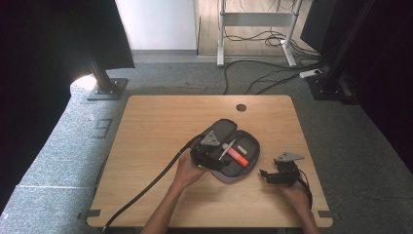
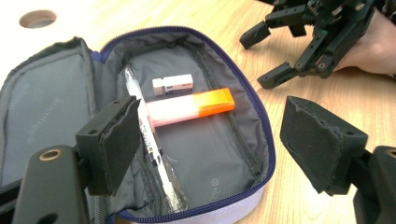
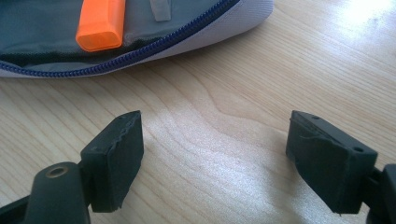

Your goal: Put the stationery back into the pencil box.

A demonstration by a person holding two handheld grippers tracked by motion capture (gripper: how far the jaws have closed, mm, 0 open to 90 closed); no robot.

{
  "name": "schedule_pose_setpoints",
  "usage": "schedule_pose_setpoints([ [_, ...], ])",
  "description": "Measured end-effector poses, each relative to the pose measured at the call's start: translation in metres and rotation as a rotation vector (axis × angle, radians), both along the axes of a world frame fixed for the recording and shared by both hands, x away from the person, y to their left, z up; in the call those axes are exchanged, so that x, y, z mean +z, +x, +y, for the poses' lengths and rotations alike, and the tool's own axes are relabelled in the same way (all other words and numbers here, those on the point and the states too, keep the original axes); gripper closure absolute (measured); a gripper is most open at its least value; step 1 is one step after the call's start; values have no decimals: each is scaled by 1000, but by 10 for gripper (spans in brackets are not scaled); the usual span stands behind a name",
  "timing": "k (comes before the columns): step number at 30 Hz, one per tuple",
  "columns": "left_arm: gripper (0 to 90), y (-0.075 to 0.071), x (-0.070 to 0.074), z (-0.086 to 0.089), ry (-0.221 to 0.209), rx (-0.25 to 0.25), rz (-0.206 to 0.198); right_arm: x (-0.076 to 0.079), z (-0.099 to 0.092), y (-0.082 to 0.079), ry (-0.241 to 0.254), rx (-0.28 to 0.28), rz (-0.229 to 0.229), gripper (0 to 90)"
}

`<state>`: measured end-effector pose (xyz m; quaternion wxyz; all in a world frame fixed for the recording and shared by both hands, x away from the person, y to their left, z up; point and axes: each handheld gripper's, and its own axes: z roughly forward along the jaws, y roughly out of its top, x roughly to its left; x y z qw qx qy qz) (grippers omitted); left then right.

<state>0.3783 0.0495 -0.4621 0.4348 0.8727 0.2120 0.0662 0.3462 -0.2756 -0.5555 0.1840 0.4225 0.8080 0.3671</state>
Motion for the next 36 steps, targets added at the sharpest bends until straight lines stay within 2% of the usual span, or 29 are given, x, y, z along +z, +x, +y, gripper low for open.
schedule_pose_setpoints([
  [4,196,-3,4,3,-20,-2,-10,0,0,0,-1,1,0,187],
  [14,169,-7,3,12,-11,8,-23,0,0,0,0,0,0,187],
  [31,153,-16,3,38,-46,32,-8,0,0,0,-1,1,0,186],
  [36,149,-18,3,45,-43,44,-13,0,0,0,-1,1,0,186],
])
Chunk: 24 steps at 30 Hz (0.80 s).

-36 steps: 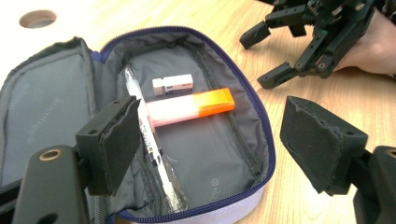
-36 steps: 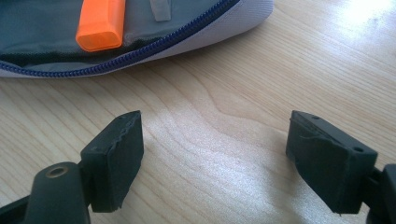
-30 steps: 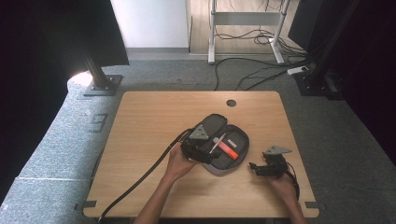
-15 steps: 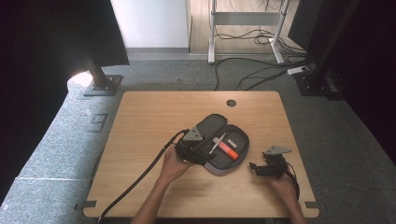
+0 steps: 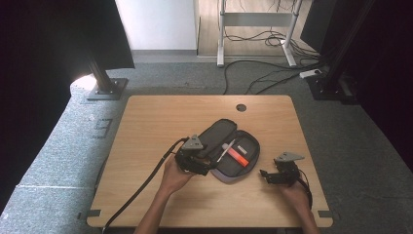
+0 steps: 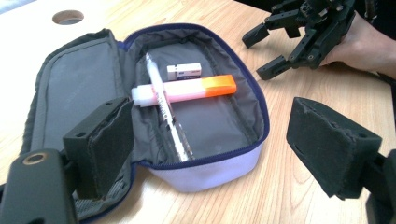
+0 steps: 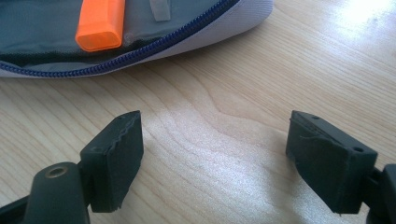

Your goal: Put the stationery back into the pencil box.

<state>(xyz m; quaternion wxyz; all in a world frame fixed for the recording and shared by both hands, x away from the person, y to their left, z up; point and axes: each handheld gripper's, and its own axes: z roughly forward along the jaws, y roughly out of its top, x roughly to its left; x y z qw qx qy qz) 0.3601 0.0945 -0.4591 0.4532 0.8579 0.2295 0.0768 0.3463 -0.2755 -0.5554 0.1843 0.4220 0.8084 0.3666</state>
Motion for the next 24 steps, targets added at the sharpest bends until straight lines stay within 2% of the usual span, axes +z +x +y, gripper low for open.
schedule_pose_setpoints([
  [5,149,-3,-1,6,-9,2,4,0,0,0,0,0,0,186],
  [14,149,-6,-9,16,8,11,7,0,0,0,-1,-1,-1,185],
  [24,151,-11,-14,39,-18,38,29,0,0,0,-1,-2,0,184],
])
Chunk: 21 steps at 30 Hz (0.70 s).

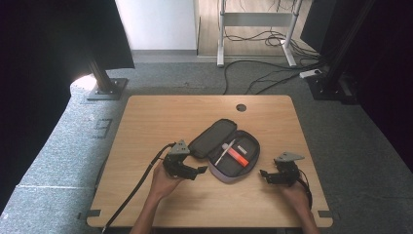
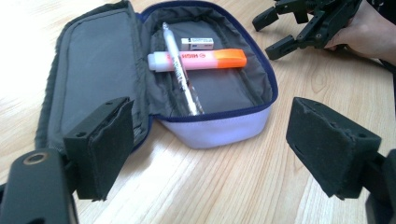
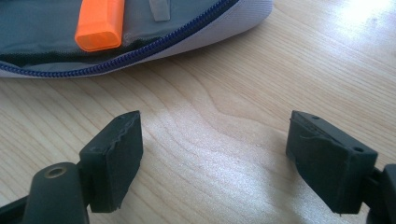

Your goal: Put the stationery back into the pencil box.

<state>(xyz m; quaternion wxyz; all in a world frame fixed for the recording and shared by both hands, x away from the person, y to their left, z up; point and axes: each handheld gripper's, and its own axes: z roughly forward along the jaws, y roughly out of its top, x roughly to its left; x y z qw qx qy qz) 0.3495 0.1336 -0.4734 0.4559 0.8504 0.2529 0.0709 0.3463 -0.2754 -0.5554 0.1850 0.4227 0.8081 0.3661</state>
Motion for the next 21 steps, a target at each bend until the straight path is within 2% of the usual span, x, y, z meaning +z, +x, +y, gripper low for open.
schedule_pose_setpoints([
  [3,152,-1,-2,7,-8,14,2,0,0,0,0,-3,0,183],
  [14,148,-3,-18,31,3,77,-6,0,0,0,0,-4,1,184],
  [21,142,-6,-29,47,-8,110,17,0,0,0,0,-4,0,183],
])
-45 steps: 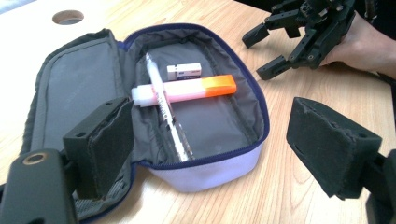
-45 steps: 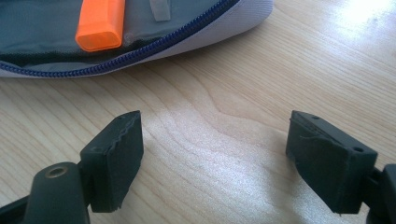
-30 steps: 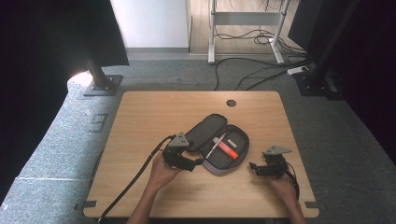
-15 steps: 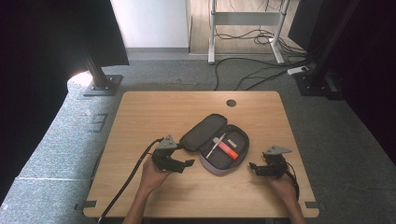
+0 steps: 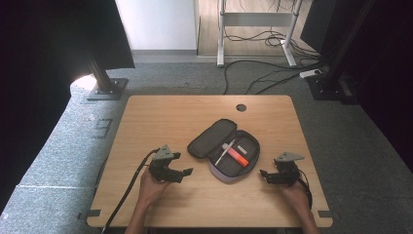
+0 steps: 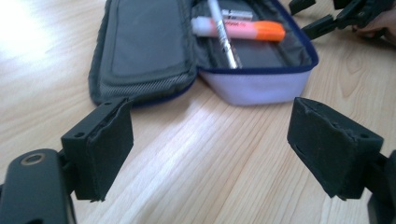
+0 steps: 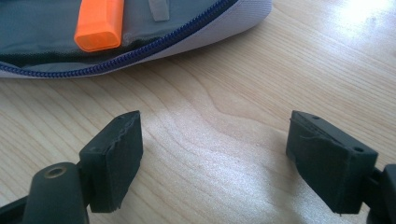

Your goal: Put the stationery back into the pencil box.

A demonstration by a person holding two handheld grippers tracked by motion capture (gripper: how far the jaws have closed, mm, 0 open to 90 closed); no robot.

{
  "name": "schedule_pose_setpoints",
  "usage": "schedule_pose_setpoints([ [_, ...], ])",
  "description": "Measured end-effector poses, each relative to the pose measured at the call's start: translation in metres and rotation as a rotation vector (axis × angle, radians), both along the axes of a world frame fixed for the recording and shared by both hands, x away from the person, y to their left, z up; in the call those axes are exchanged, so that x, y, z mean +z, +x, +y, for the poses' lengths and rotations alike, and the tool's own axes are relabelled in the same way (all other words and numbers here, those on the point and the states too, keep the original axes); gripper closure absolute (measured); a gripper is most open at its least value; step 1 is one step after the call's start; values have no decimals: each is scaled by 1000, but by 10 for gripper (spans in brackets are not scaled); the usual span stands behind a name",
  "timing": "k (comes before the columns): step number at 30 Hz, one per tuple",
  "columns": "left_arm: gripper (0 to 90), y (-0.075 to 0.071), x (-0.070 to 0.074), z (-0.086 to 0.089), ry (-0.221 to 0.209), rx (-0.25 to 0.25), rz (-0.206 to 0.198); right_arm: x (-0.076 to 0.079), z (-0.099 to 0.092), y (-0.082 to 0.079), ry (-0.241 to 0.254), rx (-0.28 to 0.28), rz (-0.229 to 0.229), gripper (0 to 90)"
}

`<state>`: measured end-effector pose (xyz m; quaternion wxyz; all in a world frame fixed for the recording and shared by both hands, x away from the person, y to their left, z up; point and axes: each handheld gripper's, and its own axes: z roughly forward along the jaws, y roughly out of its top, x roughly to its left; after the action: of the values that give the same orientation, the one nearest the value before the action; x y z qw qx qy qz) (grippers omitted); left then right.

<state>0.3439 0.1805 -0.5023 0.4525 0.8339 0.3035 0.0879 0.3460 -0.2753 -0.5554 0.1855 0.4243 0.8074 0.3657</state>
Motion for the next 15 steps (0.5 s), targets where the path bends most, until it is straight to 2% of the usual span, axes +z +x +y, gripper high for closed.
schedule_pose_setpoints([
  [4,140,-1,-7,9,-8,18,20,0,0,0,0,0,0,183],
  [15,111,-6,-25,26,31,65,33,0,0,0,0,0,0,183],
])
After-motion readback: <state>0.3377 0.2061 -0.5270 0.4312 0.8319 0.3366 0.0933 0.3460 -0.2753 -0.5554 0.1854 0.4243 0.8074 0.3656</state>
